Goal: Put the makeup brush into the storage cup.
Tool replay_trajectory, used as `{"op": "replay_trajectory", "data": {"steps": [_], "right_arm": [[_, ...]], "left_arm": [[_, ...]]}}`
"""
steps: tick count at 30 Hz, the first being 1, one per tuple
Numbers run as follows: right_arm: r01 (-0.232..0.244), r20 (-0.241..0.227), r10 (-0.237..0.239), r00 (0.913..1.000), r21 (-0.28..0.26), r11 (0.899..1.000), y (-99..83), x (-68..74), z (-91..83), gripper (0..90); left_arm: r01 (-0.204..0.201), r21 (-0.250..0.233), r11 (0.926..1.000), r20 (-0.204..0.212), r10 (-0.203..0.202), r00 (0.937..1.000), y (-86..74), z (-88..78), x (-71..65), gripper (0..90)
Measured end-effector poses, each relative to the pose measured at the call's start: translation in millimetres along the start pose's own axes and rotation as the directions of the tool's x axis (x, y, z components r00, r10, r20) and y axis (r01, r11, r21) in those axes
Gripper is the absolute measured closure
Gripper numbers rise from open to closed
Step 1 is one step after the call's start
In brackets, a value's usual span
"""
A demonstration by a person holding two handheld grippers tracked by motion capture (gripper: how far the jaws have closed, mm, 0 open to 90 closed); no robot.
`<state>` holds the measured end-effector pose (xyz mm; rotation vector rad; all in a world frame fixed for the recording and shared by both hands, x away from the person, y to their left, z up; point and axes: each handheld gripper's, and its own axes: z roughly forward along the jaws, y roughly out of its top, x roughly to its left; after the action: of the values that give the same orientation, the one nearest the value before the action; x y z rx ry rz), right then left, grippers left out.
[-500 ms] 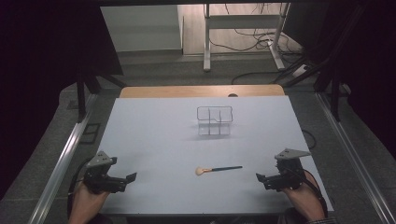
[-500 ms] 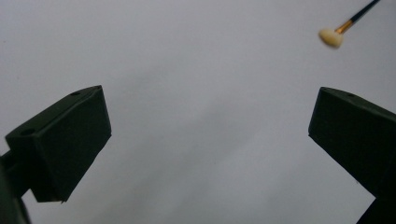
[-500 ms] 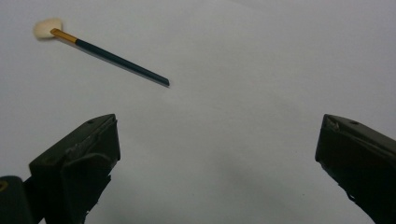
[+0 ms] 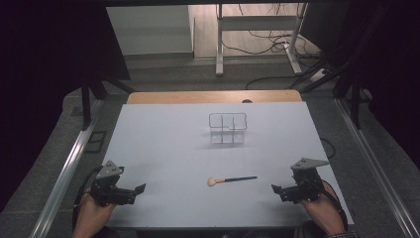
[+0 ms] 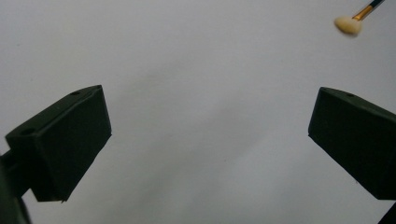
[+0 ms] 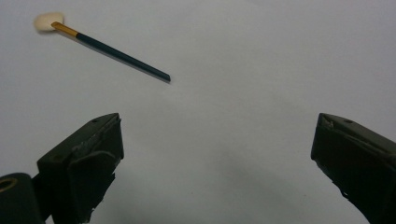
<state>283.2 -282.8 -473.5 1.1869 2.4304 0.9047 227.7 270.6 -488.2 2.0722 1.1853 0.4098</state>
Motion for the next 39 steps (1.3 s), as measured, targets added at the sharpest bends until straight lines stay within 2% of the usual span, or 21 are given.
{"op": "replay_trajectory", "data": {"steps": [7,14,27,36,39], "right_arm": [[0.008,-0.011,-0.008,0.9999,0.009,1.000,0.2,0.8,1.1,2.9],[0.020,-0.016,-0.019,0.9997,0.009,1.000,1.0,1.1,1.5,3.2],[0.040,-0.007,-0.040,0.9992,-0.005,0.999,7.0,5.0,0.4,3.4],[0.055,0.012,-0.055,0.9984,0.011,0.998,12.1,7.3,0.6,1.2],[0.056,0.003,-0.056,0.9984,0.018,0.998,13.6,8.1,1.7,0.7]], "left_arm": [[0.014,-0.002,0.9999,-0.004,-0.014,0.9999,-0.2,-0.7,1.1,0.0],[0.012,0.009,0.9999,-0.008,-0.012,0.9999,-0.1,0.9,0.7,0.0],[0.028,0.008,0.9996,-0.003,-0.028,0.9996,-0.4,1.5,2.6,0.0],[0.032,0.007,0.9994,-0.006,-0.032,0.9995,-0.3,1.4,2.9,0.0],[0.033,0.012,0.9994,-0.009,-0.033,0.9994,-0.1,1.9,2.7,0.0]]}}
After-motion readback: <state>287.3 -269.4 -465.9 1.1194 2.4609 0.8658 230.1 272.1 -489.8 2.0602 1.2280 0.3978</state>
